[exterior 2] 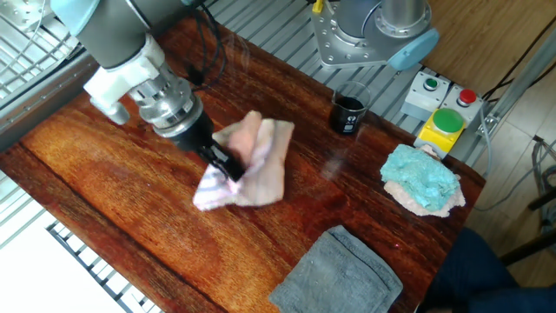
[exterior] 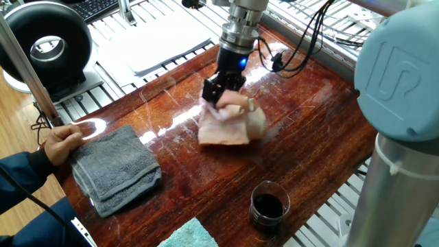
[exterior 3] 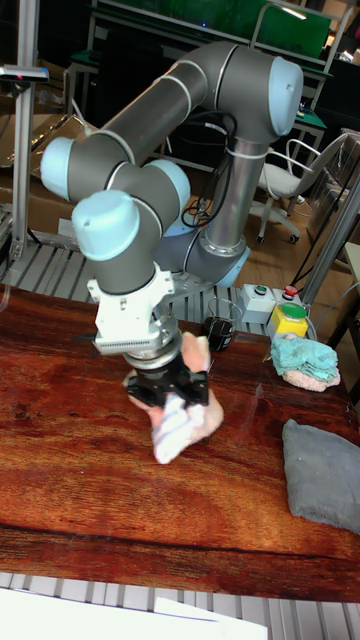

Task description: Clean the table with a cloth

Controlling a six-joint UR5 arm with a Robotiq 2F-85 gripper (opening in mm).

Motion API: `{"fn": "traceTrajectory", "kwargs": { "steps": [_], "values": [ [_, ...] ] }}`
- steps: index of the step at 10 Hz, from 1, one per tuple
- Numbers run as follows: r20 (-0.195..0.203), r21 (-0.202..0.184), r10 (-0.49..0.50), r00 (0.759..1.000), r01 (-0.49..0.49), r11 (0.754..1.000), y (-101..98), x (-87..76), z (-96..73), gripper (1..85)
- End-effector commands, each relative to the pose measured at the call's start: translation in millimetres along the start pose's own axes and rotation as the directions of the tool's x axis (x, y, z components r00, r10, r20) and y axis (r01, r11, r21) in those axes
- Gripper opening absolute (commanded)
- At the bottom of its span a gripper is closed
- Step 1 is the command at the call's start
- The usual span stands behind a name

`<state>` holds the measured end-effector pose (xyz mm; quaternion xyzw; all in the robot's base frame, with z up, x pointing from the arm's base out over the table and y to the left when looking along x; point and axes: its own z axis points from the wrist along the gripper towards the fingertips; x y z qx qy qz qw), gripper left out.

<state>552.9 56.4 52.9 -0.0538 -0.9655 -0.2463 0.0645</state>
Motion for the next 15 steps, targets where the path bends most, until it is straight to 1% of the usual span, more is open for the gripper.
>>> {"fn": "traceTrajectory", "kwargs": {
  "steps": [1, 2, 3, 4, 5, 6, 7, 8, 9, 10, 11, 12, 13, 14, 15],
  "values": [
    [0.033, -0.119, 0.05, 0.998, -0.046, 0.992, 24.1, -25.5, 10.8, 1.0],
    [0.037, -0.126, 0.046, 0.998, -0.041, 0.991, 22.7, -32.9, 9.6, 1.0],
    [0.06, -0.086, 0.002, 0.998, 0.004, 0.996, 8.8, -45.6, 3.3, 1.0],
    [0.077, 0.005, -0.074, 0.994, 0.074, 0.997, -18.1, -58.9, -5.7, 1.0],
    [0.087, 0.112, -0.17, 0.982, 0.16, 0.981, -49.0, -73.1, -15.5, 1.0],
    [0.067, 0.248, -0.276, 0.959, 0.252, 0.935, -86.8, -83.7, -26.1, 1.0],
    [0.02, 0.357, -0.344, 0.939, 0.315, 0.879, -116.1, -85.5, -38.4, 1.0],
    [-0.027, 0.403, -0.364, 0.931, 0.343, 0.848, -129.8, -77.7, -47.3, 1.0],
    [-0.052, 0.427, -0.376, 0.925, 0.361, 0.829, -138.2, -72.6, -53.0, 1.0],
    [-0.066, 0.415, -0.366, 0.928, 0.359, 0.836, -138.1, -64.8, -52.4, 1.0],
    [-0.054, 0.371, -0.347, 0.936, 0.342, 0.864, -130.5, -58.6, -45.1, 1.0],
    [-0.031, 0.323, -0.325, 0.945, 0.317, 0.892, -121.5, -55.5, -38.3, 1.0],
    [-0.017, 0.248, -0.284, 0.959, 0.279, 0.928, -106.6, -46.3, -32.0, 1.0],
    [-0.011, 0.198, -0.257, 0.966, 0.254, 0.947, -99.4, -38.5, -29.8, 1.0],
    [-0.008, 0.18, -0.235, 0.972, 0.233, 0.956, -97.2, -31.0, -28.2, 1.0]
  ]
}}
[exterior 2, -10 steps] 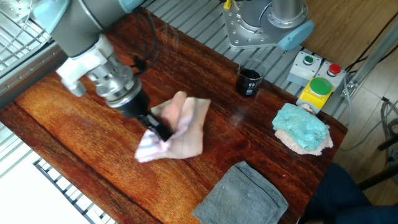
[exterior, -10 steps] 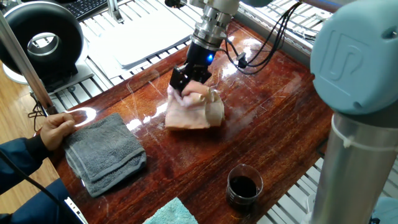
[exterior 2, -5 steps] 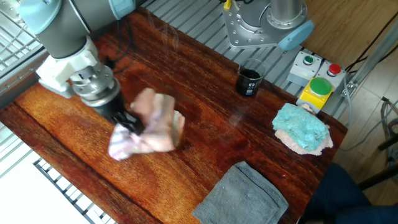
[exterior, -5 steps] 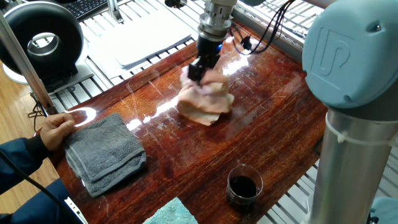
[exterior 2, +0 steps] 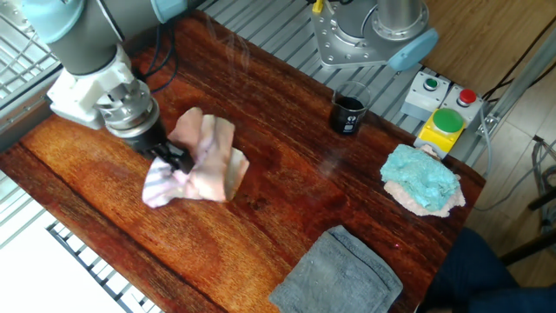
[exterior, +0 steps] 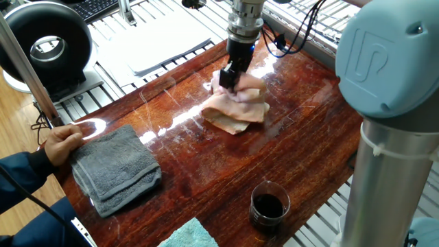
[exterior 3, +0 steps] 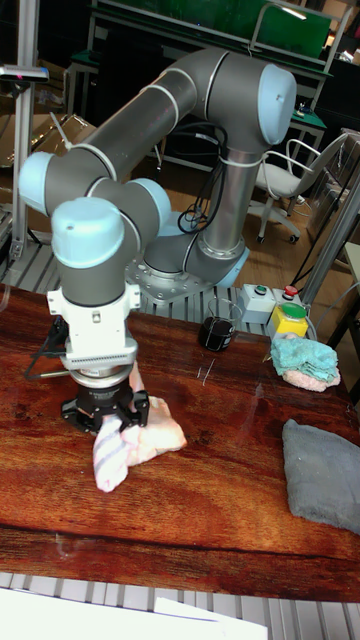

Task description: Clean the table with a cloth

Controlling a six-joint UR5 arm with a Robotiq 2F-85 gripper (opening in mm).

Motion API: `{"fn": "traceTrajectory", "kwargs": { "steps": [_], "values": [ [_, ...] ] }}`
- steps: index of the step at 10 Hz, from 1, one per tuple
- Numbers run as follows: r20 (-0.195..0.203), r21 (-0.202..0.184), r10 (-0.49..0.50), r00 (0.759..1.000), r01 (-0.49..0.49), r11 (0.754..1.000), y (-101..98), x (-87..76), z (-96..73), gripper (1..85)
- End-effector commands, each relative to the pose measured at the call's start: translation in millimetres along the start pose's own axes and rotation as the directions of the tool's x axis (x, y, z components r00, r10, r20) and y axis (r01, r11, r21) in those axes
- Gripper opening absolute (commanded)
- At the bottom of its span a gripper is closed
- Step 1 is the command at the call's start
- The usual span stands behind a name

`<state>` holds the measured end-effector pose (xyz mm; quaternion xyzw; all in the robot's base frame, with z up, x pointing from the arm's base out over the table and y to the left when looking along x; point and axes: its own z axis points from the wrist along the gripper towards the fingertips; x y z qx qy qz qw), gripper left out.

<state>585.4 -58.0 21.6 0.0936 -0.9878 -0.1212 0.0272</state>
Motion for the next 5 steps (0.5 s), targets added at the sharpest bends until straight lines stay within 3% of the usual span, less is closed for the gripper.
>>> {"fn": "traceTrajectory", "kwargs": {
  "steps": [1, 3, 4, 5],
  "values": [
    [0.001, -0.07, 0.076, 0.997, -0.076, 0.995, 15.2, 15.8, 0.6, 1.0],
    [0.005, -0.055, 0.12, 0.993, -0.12, 0.991, 20.4, 29.4, -0.4, 1.0],
    [-0.004, -0.063, 0.148, 0.989, -0.148, 0.987, 31.3, 37.6, -2.2, 1.0],
    [-0.019, -0.095, 0.176, 0.984, -0.177, 0.98, 46.7, 42.5, -5.4, 1.0]
  ]
}}
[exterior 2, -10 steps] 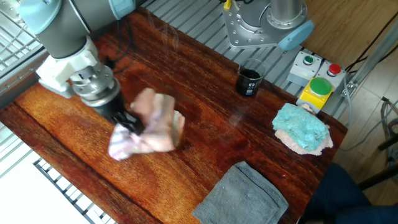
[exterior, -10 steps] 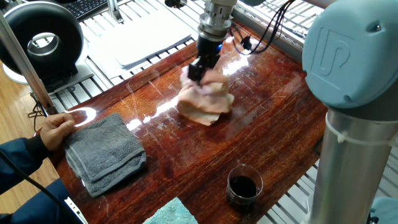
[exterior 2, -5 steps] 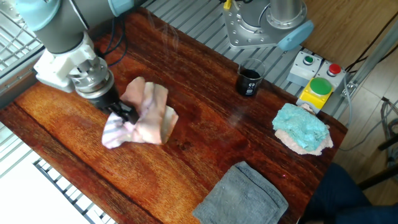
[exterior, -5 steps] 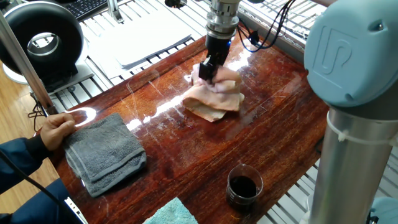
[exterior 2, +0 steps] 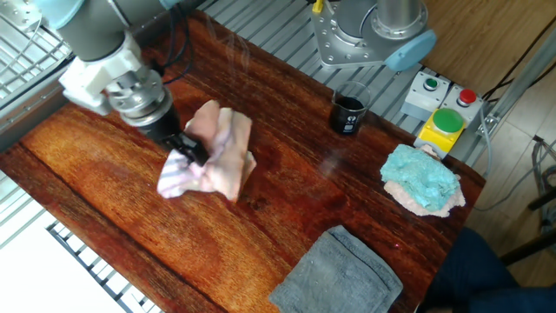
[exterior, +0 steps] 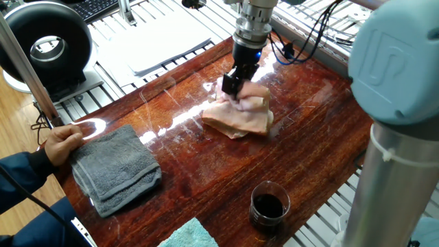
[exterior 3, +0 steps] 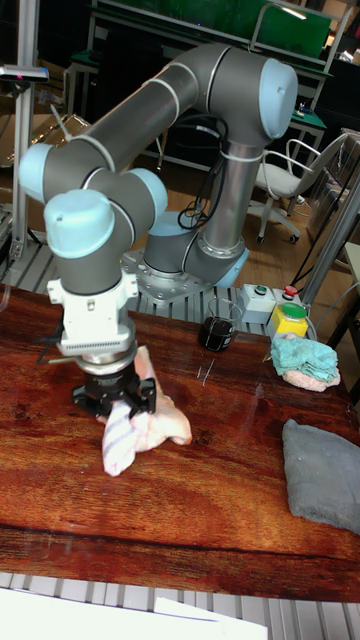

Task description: Clean the table with a cloth

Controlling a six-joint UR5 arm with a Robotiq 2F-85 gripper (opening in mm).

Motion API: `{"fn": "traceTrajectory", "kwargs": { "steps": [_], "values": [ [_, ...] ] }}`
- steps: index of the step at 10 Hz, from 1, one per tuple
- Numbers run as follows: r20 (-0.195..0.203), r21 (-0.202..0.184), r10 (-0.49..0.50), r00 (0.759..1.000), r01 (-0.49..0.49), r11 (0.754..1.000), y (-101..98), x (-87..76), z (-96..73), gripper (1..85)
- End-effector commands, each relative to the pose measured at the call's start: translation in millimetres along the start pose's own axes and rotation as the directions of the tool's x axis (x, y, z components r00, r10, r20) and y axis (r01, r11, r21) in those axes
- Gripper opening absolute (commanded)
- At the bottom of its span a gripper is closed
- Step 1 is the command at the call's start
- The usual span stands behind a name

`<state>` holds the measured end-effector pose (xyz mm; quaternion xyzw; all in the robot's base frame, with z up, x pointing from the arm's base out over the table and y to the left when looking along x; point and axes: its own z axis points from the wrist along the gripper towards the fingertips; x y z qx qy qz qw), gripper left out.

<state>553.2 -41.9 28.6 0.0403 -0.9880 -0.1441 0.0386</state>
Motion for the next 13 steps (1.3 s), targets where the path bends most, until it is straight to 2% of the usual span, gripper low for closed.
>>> {"fn": "traceTrajectory", "kwargs": {
  "steps": [1, 3, 4, 5, 6, 7, 8, 10, 13],
  "values": [
    [-0.02, -0.063, 0.091, 0.996, -0.092, 0.994, 34.1, 21.3, -6.1, 1.0],
    [0.004, -0.081, 0.08, 0.997, -0.08, 0.994, 35.1, 17.6, 1.7, 1.0],
    [0.005, -0.042, 0.055, 0.998, -0.054, 0.998, 22.1, 17.6, 5.0, 1.0],
    [-0.005, 0.067, 0.0, 1.0, 0.0, 0.998, -7.3, 18.9, 4.1, 1.0],
    [-0.011, 0.12, -0.009, 1.0, 0.01, 0.993, -21.1, 20.0, 2.8, 1.0],
    [-0.005, 0.156, 0.0, 1.0, 0.001, 0.988, -30.3, 18.8, 1.5, 1.0],
    [0.014, 0.158, -0.021, 1.0, 0.018, 0.987, -30.7, 13.2, 1.4, 1.0],
    [0.004, 0.16, -0.066, 0.998, 0.064, 0.985, -31.1, 13.8, 1.4, 1.0],
    [0.003, 0.111, -0.014, 1.0, 0.014, 0.994, -18.6, 16.3, 3.1, 1.0]
  ]
}}
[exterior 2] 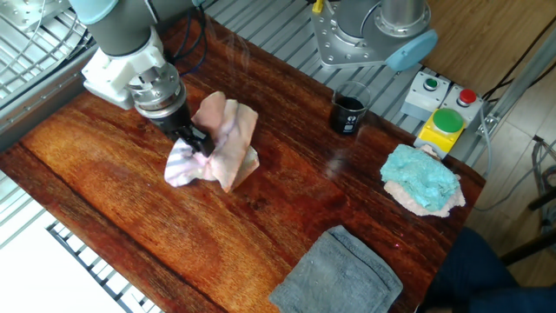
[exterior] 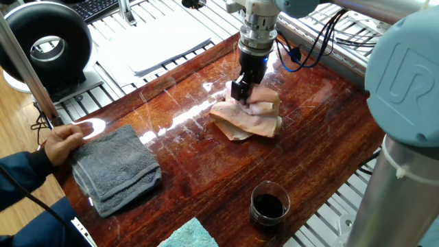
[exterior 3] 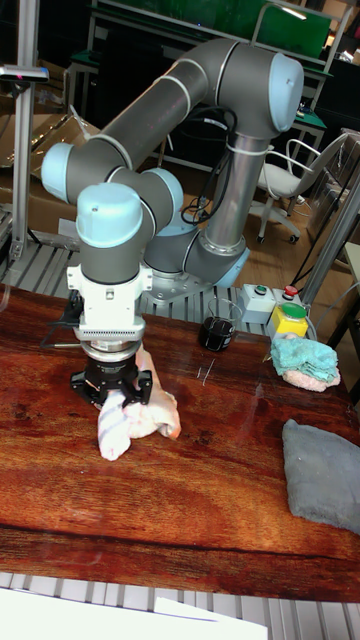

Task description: Clean the table with a cloth

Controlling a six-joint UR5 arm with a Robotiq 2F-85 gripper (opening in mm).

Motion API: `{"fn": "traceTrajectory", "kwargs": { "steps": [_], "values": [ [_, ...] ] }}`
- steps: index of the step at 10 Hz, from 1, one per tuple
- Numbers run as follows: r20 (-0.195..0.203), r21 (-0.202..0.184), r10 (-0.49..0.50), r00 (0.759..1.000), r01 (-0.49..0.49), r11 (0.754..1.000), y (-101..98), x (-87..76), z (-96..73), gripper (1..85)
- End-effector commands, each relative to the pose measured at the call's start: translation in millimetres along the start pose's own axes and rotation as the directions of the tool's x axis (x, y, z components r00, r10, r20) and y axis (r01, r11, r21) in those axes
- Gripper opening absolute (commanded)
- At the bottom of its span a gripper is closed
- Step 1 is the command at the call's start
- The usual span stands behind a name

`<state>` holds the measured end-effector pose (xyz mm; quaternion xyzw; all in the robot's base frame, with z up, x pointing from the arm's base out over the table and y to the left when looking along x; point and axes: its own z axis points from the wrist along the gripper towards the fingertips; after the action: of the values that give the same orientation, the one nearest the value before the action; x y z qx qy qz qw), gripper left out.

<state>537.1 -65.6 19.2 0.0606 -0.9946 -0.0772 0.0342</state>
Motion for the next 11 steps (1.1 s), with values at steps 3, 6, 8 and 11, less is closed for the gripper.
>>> {"fn": "traceTrajectory", "kwargs": {
  "steps": [3, 6, 8, 11],
  "values": [
    [0.018, -0.084, 0.064, 0.998, -0.063, 0.994, 43.3, 29.6, 8.5, 1.0],
    [-0.003, -0.258, 0.154, 0.988, -0.149, 0.954, 97.9, 41.1, 8.1, 1.0],
    [0.011, -0.338, 0.201, 0.98, -0.186, 0.923, 116.6, 25.1, 6.3, 1.0],
    [0.041, -0.387, 0.24, 0.97, -0.206, 0.899, 129.5, -4.9, 9.0, 1.0]
  ]
}}
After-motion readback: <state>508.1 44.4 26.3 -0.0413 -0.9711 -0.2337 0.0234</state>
